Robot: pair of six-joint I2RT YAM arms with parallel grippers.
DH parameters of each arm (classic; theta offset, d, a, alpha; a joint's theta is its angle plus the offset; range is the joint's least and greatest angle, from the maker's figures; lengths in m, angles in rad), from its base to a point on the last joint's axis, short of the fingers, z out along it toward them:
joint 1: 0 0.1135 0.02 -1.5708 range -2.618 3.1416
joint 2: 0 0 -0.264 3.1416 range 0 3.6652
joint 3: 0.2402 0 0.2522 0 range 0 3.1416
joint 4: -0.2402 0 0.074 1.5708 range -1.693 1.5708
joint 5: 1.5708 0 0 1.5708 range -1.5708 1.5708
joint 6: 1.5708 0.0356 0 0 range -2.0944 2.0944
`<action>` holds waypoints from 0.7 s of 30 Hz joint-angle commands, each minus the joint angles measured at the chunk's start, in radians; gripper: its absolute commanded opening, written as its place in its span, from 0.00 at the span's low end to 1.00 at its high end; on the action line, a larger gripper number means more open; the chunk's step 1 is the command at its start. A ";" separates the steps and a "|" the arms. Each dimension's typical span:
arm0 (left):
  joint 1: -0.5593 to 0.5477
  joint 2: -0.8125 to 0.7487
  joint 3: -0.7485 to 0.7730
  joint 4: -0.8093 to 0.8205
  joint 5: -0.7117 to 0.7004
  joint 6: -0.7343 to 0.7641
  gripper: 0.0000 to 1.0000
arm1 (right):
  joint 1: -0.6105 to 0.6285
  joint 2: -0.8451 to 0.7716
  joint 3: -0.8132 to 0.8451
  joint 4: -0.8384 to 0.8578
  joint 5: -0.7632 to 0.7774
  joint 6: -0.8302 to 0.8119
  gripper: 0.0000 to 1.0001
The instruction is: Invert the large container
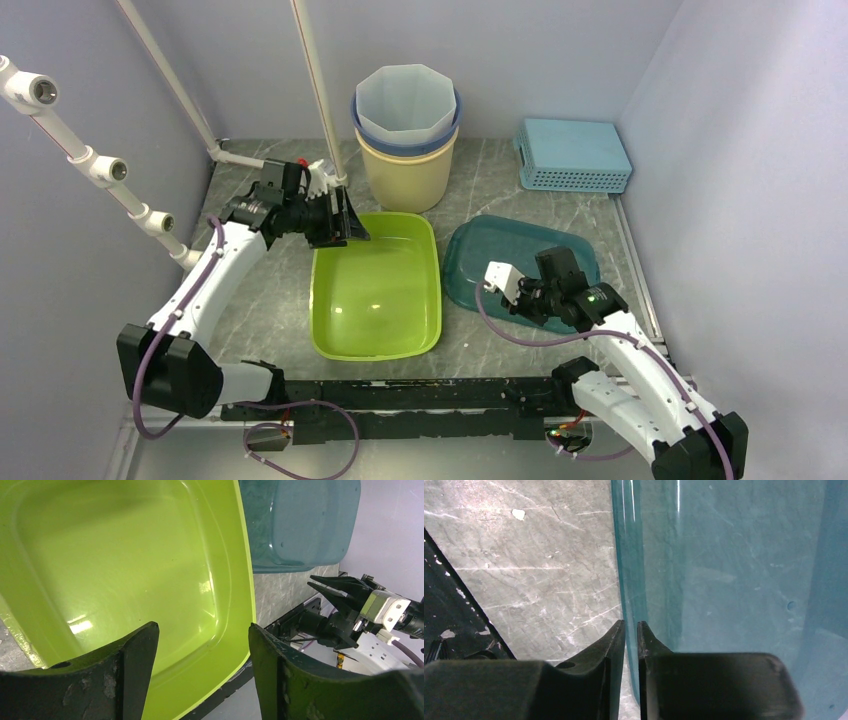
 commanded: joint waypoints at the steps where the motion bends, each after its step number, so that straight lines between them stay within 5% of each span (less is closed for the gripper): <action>1: -0.002 0.013 0.006 0.034 0.044 0.009 0.71 | 0.004 0.003 0.022 0.007 -0.007 0.013 0.20; 5: -0.003 0.020 0.012 0.061 0.078 0.004 0.71 | 0.004 -0.009 0.065 0.036 0.030 0.081 0.24; 9: -0.036 0.050 0.049 0.080 0.086 -0.002 0.72 | 0.005 -0.056 0.106 0.193 0.213 0.333 0.51; 12: -0.120 0.094 0.102 0.067 0.040 0.010 0.73 | 0.002 -0.051 0.152 0.304 0.542 0.679 0.79; 16: -0.218 0.154 0.161 0.066 -0.027 0.003 0.76 | -0.003 0.085 0.319 0.121 0.751 1.115 0.89; 21: -0.327 0.241 0.232 0.080 -0.082 -0.001 0.78 | -0.012 0.196 0.409 -0.110 0.721 1.551 0.96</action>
